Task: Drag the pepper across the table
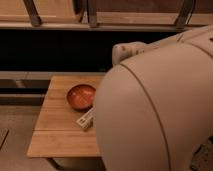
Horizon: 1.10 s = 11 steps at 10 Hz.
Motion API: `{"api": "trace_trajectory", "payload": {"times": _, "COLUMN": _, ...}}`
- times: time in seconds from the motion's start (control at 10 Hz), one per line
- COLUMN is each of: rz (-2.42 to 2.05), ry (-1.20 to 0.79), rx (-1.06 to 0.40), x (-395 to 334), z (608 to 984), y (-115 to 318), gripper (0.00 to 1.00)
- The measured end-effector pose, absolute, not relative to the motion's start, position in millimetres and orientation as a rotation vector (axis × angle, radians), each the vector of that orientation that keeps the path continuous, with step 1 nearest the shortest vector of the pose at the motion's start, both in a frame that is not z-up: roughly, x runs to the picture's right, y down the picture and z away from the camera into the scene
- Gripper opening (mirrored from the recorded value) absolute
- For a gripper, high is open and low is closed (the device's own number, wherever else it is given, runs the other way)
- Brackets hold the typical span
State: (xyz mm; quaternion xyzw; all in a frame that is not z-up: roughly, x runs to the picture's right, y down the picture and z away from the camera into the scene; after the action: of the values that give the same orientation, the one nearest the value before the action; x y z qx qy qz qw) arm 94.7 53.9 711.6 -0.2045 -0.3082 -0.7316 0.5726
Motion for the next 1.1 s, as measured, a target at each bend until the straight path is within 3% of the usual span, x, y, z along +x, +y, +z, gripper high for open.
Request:
{"api": "trace_trajectory", "payload": {"times": 0.3, "rz": -1.616, "ry": -0.622, "rx": -0.498, "x": 174.2, "z": 740.2, "y": 54.3, "gripper": 0.80}}
{"api": "trace_trajectory", "payload": {"times": 0.7, "rz": -1.612, "ry": -0.605, "rx": -0.495, "x": 176.5, "z": 746.7, "y": 53.6, "gripper": 0.80}}
{"api": "trace_trajectory", "payload": {"times": 1.1, "rz": -1.489, "ry": -0.566, "rx": -0.433, "x": 207.5, "z": 786.0, "y": 58.2, "gripper": 0.80}}
